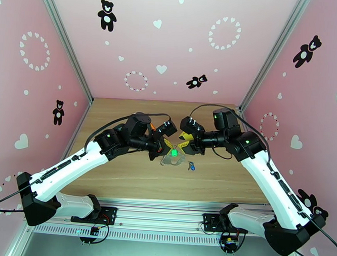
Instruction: Remove the keys from the keyring
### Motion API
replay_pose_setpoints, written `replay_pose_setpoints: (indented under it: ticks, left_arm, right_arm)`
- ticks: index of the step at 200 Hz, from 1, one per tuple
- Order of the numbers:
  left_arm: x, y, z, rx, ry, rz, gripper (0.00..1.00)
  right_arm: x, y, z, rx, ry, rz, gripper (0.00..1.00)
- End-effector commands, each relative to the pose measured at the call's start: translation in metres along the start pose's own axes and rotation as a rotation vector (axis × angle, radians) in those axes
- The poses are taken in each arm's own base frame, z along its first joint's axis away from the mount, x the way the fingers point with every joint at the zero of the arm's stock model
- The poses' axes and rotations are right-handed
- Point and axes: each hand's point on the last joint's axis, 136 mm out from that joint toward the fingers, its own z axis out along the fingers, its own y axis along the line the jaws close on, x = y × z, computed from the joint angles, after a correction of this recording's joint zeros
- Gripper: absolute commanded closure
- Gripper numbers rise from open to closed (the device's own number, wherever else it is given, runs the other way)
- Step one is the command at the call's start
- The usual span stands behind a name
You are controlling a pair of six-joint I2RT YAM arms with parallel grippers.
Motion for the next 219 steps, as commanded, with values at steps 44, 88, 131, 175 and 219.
replay_pose_setpoints:
  ticks: [44,88,131,175,219]
  left_arm:
    - [-0.018,-0.01,-0.004,0.061,-0.009,0.035,1.0]
    - [-0.022,-0.01,-0.005,0.06,0.002,0.042,1.0]
    - [-0.024,-0.01,-0.009,0.05,0.005,0.058,1.0]
    - [-0.031,-0.01,-0.013,0.045,-0.024,0.07,1.0]
    - [-0.029,-0.011,-0.014,0.043,-0.041,0.078,1.0]
  right_arm:
    - [0.003,0.008,0.011,-0.094,-0.032,-0.046,0.69]
    - [0.011,0.01,0.015,-0.123,-0.009,-0.027,0.81]
    - [0.014,0.009,0.017,-0.127,0.003,-0.018,0.81]
    - [0.015,0.01,0.02,-0.155,-0.003,-0.003,0.81]
    - [0.009,0.002,0.011,-0.118,-0.056,0.019,0.81]
